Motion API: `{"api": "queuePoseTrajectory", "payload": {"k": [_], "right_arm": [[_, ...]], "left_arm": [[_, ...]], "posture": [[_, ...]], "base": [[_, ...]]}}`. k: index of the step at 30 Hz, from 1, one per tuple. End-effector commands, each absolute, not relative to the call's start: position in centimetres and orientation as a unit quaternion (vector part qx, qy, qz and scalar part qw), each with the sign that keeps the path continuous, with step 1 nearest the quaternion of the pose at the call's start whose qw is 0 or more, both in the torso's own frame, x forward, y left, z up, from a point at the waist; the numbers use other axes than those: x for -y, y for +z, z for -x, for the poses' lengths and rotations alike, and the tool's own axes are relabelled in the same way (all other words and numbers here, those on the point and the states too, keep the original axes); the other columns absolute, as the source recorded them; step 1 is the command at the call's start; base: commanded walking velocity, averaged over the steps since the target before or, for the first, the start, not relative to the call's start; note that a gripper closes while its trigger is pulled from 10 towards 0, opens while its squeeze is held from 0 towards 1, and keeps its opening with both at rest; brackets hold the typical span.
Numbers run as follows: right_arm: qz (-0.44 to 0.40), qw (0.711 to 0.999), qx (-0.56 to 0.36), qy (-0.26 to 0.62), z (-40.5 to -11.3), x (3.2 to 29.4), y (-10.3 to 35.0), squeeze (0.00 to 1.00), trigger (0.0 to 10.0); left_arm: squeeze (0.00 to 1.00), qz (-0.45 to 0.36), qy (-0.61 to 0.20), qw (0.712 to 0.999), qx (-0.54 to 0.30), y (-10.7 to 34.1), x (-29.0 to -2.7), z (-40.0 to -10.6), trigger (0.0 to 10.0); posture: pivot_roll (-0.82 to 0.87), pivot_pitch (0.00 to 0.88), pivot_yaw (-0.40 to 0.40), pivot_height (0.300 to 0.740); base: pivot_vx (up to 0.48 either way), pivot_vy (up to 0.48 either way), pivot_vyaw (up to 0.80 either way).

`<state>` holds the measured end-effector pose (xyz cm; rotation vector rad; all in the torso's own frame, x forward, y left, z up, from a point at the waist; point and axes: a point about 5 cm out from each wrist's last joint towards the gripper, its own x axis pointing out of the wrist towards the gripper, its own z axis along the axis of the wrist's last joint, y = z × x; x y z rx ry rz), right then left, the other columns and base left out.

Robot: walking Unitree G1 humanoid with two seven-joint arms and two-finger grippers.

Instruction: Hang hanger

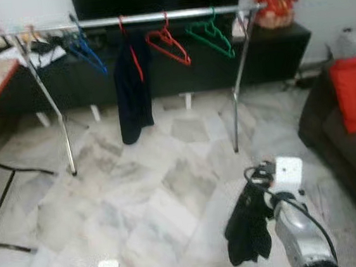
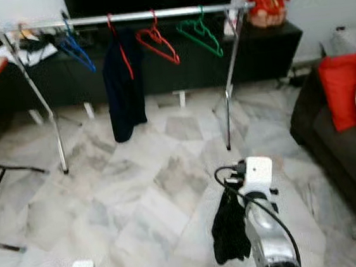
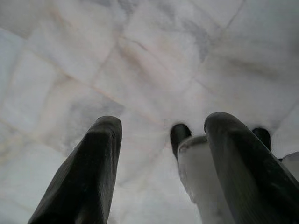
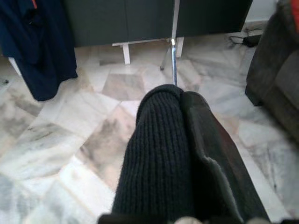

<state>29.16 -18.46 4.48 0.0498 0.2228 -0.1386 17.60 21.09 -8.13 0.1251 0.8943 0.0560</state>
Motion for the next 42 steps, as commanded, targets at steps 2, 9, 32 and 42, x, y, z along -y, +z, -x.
{"api": "queuePoseTrajectory", "payload": {"k": [2,9,32,42], "right_arm": [[-0.023,0.993,-0.094,-0.06,-29.6,18.1,5.2,0.0,10.0],[-0.021,0.993,-0.095,-0.06,-29.6,18.1,5.1,0.0,10.0],[-0.015,0.984,-0.155,-0.086,-28.1,19.7,1.5,0.0,10.0],[-0.016,0.987,-0.13,-0.091,-28.5,19.7,1.9,0.0,10.0]], "left_arm": [[0.0,-0.06,0.035,0.894,-0.443,-8.4,-21.4,-17.0,10.0],[0.0,-0.049,0.034,0.895,-0.442,-8.4,-21.3,-17.1,10.0],[0.0,-0.043,0.033,0.894,-0.444,-8.4,-21.4,-17.0,10.0],[0.0,-0.047,0.033,0.894,-0.444,-8.4,-21.6,-16.9,10.0]], "posture": [[-0.12,0.042,-0.032,0.74],[-0.12,0.044,-0.033,0.74],[-0.12,0.039,-0.028,0.74],[-0.12,0.021,-0.023,0.74]], "base": [[0.0,0.0,0.0],[0.0,0.0,0.0],[0.252,0.0,0.0],[0.343,0.0,0.0]]}}
